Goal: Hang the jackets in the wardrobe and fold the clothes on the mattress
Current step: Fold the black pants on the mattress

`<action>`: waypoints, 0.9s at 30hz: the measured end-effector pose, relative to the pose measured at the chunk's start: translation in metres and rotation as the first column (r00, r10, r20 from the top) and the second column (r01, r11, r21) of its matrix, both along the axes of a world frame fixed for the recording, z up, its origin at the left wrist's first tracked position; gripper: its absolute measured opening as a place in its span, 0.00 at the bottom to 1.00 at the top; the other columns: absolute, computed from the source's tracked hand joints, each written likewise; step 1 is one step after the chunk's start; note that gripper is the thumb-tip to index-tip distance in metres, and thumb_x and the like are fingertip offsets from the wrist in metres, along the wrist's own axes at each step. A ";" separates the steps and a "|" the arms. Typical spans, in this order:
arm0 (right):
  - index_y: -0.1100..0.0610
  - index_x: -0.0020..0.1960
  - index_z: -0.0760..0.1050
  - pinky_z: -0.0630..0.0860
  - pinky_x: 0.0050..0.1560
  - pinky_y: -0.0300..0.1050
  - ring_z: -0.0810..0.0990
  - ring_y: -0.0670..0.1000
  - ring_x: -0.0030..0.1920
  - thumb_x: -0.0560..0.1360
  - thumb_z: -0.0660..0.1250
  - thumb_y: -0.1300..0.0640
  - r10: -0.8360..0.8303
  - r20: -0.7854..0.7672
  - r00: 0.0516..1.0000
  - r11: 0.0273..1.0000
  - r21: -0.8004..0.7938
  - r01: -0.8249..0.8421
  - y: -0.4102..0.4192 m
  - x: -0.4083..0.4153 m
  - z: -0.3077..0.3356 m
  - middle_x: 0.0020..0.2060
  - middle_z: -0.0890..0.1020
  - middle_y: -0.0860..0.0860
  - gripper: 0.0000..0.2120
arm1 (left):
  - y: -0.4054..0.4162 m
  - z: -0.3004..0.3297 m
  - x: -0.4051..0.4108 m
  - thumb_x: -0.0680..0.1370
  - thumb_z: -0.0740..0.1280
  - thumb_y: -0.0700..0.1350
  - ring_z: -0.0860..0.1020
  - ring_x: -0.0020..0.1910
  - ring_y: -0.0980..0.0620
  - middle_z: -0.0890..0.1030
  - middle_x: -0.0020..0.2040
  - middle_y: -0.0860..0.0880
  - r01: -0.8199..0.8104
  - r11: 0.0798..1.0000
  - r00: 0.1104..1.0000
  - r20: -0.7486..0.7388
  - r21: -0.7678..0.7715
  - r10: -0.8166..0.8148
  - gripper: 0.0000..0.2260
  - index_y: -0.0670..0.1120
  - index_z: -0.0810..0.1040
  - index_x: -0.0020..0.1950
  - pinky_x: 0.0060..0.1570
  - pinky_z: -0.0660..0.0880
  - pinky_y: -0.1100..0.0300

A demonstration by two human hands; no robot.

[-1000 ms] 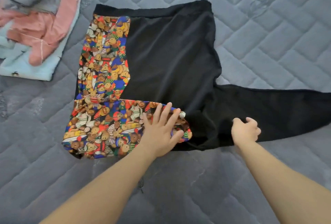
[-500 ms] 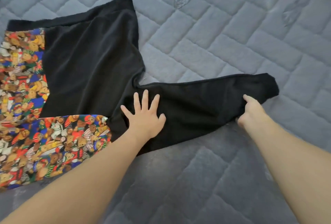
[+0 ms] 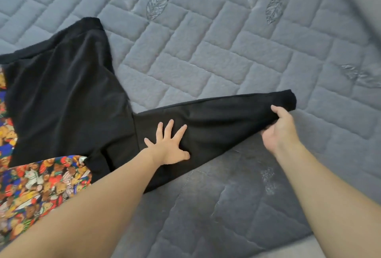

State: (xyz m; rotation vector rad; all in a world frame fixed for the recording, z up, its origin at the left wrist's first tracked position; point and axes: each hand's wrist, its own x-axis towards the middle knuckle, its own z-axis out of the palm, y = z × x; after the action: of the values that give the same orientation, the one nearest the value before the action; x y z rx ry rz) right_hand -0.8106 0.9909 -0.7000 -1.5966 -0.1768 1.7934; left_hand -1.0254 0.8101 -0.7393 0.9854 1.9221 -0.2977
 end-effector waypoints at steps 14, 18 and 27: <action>0.59 0.57 0.76 0.73 0.56 0.39 0.79 0.49 0.51 0.79 0.64 0.56 0.321 0.701 0.637 0.573 0.391 -0.720 -0.162 -0.169 0.068 0.49 0.80 0.51 0.10 | -0.134 0.102 -0.166 0.81 0.61 0.43 0.77 0.55 0.48 0.79 0.57 0.47 -0.946 0.294 0.323 0.423 0.133 0.846 0.12 0.46 0.78 0.62 0.56 0.74 0.54; 0.59 0.60 0.78 0.73 0.49 0.37 0.76 0.45 0.45 0.78 0.66 0.60 0.402 0.822 0.404 0.042 0.424 -0.904 -0.272 -0.244 0.073 0.44 0.76 0.47 0.11 | -0.215 0.119 -0.219 0.82 0.58 0.58 0.79 0.59 0.43 0.80 0.61 0.44 -1.000 0.018 0.006 0.601 -0.014 0.800 0.21 0.45 0.76 0.64 0.56 0.76 0.47; 0.57 0.66 0.75 0.71 0.65 0.55 0.74 0.55 0.61 0.70 0.64 0.47 0.137 0.988 -0.074 -0.456 -0.003 -0.890 -0.397 -0.287 0.011 0.61 0.75 0.54 0.27 | -0.352 0.073 -0.274 0.81 0.65 0.47 0.80 0.50 0.44 0.81 0.58 0.43 -0.983 -0.148 -0.181 0.495 -0.105 0.850 0.13 0.44 0.76 0.64 0.44 0.80 0.48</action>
State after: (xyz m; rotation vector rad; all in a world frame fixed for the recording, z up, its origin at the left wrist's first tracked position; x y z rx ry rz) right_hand -1.0976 0.5935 -0.6893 -0.7433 -2.9212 0.8107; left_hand -1.2996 0.4580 -0.6665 -0.5650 1.7254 1.1656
